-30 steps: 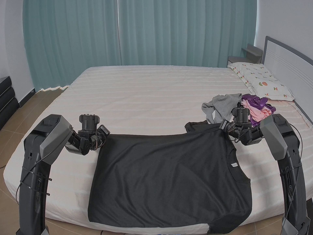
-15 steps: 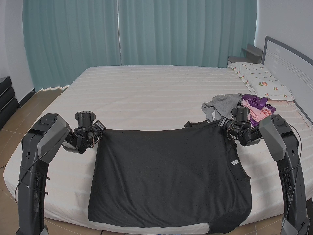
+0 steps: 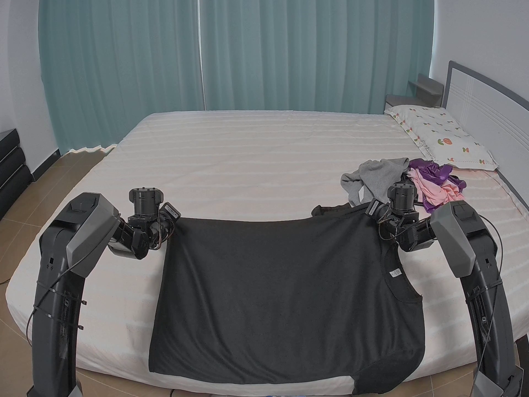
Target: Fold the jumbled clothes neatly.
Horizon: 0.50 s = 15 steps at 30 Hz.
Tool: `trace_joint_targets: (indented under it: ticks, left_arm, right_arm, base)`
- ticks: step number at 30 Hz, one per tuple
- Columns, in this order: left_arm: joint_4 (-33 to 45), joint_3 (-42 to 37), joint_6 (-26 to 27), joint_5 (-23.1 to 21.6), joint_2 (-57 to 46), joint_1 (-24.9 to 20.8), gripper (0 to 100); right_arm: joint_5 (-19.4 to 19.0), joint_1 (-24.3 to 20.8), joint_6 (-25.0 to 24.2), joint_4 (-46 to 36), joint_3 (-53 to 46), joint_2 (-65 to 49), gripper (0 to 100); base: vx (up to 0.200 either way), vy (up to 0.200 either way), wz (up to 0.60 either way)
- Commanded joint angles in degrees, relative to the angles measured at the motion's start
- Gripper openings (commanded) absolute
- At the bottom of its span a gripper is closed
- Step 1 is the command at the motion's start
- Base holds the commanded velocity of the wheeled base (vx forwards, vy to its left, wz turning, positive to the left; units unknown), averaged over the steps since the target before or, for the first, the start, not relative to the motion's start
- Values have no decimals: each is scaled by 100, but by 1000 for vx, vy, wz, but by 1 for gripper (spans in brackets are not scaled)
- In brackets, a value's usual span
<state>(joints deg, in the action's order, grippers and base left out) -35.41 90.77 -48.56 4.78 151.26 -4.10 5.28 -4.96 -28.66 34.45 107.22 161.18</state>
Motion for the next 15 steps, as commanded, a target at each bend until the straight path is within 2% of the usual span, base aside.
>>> trace_joint_targets:
  ticks: [1,14,15]
  left_arm:
    - [17,125,-5,6,114,5,0]
    - [61,143,-5,6,228,-3,0]
    - [70,143,4,-3,228,-3,0]
  right_arm:
    - [-1,-5,1,-9,19,71,0]
    - [-1,-31,1,-26,10,194,0]
    - [8,-40,10,-26,10,229,100]
  base:
    - [0,0,0]
    - [0,0,0]
    - [0,0,0]
